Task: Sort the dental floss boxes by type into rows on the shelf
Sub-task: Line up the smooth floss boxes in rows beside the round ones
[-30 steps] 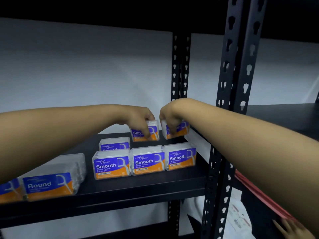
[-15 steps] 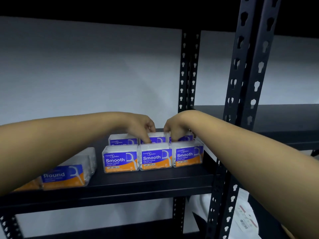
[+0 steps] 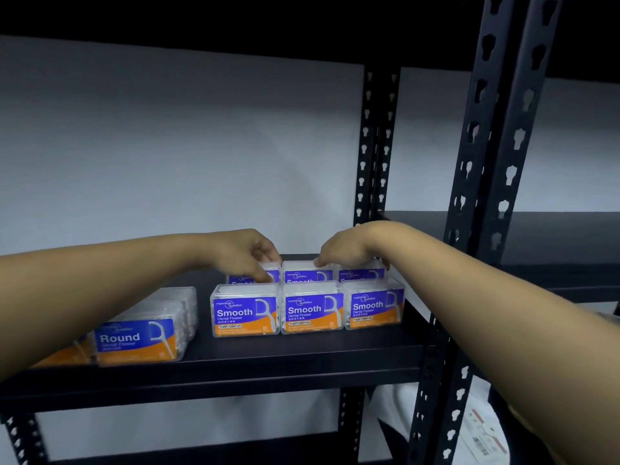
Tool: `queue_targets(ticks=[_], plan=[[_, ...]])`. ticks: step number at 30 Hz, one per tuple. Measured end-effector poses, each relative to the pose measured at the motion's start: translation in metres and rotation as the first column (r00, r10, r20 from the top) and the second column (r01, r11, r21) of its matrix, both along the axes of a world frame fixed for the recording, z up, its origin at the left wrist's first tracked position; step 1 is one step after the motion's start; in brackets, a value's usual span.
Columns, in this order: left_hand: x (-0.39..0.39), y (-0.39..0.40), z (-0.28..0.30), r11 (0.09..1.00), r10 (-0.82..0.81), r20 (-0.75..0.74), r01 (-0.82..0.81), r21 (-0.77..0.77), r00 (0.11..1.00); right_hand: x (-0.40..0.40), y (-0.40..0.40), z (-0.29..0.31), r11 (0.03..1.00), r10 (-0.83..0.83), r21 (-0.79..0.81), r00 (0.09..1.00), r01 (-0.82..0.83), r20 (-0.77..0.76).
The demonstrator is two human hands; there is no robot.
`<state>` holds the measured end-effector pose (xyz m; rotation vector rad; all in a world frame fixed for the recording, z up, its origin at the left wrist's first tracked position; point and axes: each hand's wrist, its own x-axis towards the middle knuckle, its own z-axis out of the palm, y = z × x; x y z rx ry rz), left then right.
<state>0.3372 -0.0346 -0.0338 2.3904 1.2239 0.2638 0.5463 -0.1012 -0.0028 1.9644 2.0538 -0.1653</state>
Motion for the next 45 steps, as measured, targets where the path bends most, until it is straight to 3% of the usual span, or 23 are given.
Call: queue_targets(ticks=[3,6,17,25,32,35,45], plan=[[0.007,-0.008,0.002,0.999,-0.016,0.045,0.018,-0.037,0.999,0.001,-0.008,0.002,1.000,0.023,0.011,1.000,-0.024,0.016],[0.015,-0.016,0.001,0.996,-0.024,0.062,0.030,-0.085,0.998,0.005,-0.006,-0.001,1.000,-0.013,0.027,0.998,0.014,-0.062],[0.017,-0.029,0.004,0.990,-0.015,0.012,0.016,-0.140,1.000,0.008,-0.019,-0.007,0.999,-0.011,0.041,0.985,0.019,-0.173],[0.014,-0.043,0.006,0.990,-0.039,-0.005,0.038,-0.137,0.999,0.009,-0.040,-0.005,0.992,0.107,0.072,0.990,-0.100,-0.095],[0.021,-0.057,0.005,1.000,0.000,-0.088,0.002,0.025,0.996,0.017,-0.042,-0.017,0.986,0.043,0.165,0.951,0.009,-0.308],[0.026,-0.065,-0.004,0.989,0.036,-0.085,-0.023,0.146,0.996,0.018,-0.045,-0.023,0.980,0.043,0.198,0.936,0.029,-0.350],[0.026,-0.071,-0.025,0.946,0.040,-0.029,-0.029,0.322,0.999,0.020,-0.046,-0.037,0.961,0.128,0.278,0.900,-0.007,-0.418]])
